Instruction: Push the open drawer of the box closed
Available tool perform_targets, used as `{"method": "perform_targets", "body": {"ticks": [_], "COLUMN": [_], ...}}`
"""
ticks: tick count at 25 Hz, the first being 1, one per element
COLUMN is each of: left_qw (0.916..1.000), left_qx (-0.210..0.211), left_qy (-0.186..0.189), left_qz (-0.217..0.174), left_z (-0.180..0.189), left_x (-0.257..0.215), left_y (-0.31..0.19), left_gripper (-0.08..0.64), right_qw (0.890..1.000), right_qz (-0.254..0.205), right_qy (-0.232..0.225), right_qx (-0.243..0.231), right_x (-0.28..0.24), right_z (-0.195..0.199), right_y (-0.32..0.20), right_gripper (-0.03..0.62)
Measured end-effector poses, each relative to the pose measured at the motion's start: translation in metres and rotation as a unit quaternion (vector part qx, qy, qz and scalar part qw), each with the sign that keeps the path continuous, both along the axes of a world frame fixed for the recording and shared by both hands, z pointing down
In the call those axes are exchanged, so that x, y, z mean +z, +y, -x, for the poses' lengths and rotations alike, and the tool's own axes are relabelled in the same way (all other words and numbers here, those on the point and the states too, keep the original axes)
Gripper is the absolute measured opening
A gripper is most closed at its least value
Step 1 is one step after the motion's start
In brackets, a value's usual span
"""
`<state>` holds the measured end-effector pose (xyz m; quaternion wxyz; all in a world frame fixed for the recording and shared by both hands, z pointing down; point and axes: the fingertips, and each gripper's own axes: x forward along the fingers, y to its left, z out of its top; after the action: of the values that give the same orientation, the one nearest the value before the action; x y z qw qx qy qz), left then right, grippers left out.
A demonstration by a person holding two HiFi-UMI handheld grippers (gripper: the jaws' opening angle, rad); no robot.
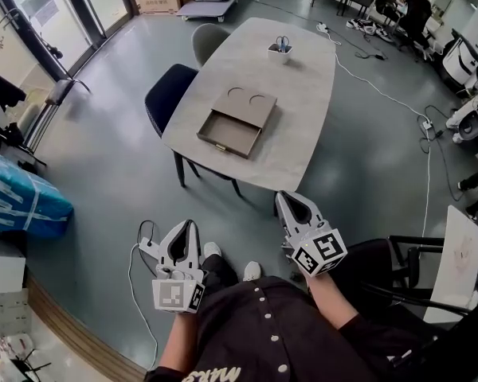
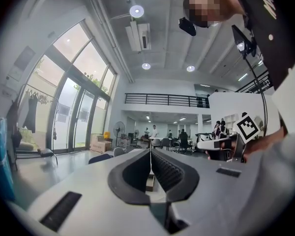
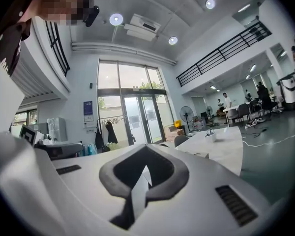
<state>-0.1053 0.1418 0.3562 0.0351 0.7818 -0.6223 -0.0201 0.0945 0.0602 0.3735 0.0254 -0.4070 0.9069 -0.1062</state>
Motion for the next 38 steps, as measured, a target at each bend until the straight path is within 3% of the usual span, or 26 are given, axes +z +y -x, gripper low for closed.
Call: {"method": "perform_targets", "body": {"ticks": [5, 17, 27, 33, 38], "left_qw": [0.9999, 0.9985, 0.9905, 0.9815, 0.9756], "left_qx": [0.004, 0.054, 0.136, 0.189, 0.213], "left_qy": [0.007, 0.007, 0.014, 0.026, 0.035], "left_qz": [0.008, -0.006, 0.0, 0.019, 0.036], "left_z": [0.025, 0.099, 0.123, 0.123, 0.121], "left_x": [0.01, -0.012, -0.017, -0.003, 0.012], "left_y": [-0.032, -0.173, -0.258, -0.281, -0.298], "left_gripper": [0.017, 0.017, 0.017, 0.017, 0.017], "right_qw": [1.0, 0.999, 0.995, 0.99, 0.983], "right_qz": [0.003, -0.025, -0.014, 0.008, 0.063], "right_qy": [0.0, 0.006, 0.028, 0.01, -0.073], "right_qx": [0.003, 0.035, 0.096, 0.138, 0.156], "right_x": [0.005, -0.028, -0.028, -0.018, 0.001], "right_z": [0.025, 0.098, 0.132, 0.133, 0.127], "right_y": [-0.03, -0.149, -0.206, -0.219, -0.225], "right_gripper": [-0.003, -0.003, -0.003, -0.003, -0.003]}}
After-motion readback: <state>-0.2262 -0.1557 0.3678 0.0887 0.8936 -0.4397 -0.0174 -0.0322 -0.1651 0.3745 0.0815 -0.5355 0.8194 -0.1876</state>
